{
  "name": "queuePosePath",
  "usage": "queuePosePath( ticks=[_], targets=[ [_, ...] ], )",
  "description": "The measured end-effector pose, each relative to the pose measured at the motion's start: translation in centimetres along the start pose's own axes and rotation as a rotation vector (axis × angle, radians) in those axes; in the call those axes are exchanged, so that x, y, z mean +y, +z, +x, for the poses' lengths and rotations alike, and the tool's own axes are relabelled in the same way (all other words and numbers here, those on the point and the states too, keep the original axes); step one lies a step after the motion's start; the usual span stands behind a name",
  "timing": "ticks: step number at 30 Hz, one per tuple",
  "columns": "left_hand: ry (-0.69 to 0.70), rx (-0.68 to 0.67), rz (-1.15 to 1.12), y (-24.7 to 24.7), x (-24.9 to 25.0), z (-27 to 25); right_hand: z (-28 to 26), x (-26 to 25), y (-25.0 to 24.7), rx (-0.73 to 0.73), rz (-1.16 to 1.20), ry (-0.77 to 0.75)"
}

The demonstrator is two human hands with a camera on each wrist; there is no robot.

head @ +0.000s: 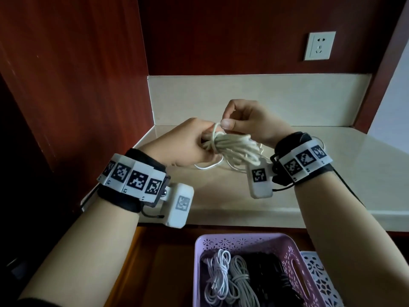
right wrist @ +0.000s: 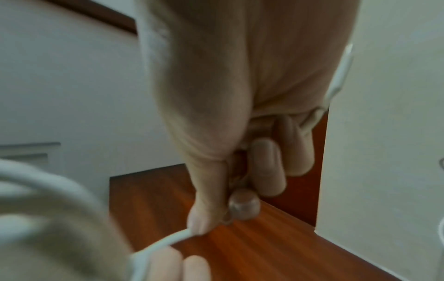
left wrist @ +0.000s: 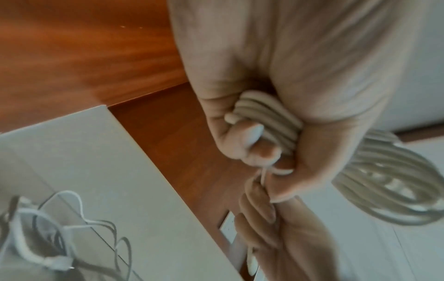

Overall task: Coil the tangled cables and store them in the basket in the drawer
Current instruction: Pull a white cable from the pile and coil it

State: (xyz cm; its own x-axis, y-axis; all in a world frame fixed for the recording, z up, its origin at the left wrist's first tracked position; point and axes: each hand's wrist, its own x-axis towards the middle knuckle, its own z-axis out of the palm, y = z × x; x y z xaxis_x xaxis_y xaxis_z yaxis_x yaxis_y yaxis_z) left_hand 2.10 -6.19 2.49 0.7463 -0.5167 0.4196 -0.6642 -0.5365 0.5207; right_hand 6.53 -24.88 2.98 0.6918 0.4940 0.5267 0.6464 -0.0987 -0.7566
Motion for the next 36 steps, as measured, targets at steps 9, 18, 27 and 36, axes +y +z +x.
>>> queuePosePath(
  ticks=[9,18,27,36],
  targets=[
    [-0.443,0.408,-0.317,-1.4,-1.3,1.6,0.2,1.4,2.8,0.027,-0.136,0.050],
    [-0.621,0.410,0.048,0.6,-4.0,4.1,0.0,1.0,5.5,0.144,-0.753,0.063],
    [-0.573,0.187,0.410,1.8,-3.4,3.8,-1.6,1.0,5.7,0.121,-0.909,0.159],
    [-0.285,-0.072,0.881,1.9,-2.2,4.0,-2.8,0.3,1.7,0.189,-0.666,0.084]
  ],
)
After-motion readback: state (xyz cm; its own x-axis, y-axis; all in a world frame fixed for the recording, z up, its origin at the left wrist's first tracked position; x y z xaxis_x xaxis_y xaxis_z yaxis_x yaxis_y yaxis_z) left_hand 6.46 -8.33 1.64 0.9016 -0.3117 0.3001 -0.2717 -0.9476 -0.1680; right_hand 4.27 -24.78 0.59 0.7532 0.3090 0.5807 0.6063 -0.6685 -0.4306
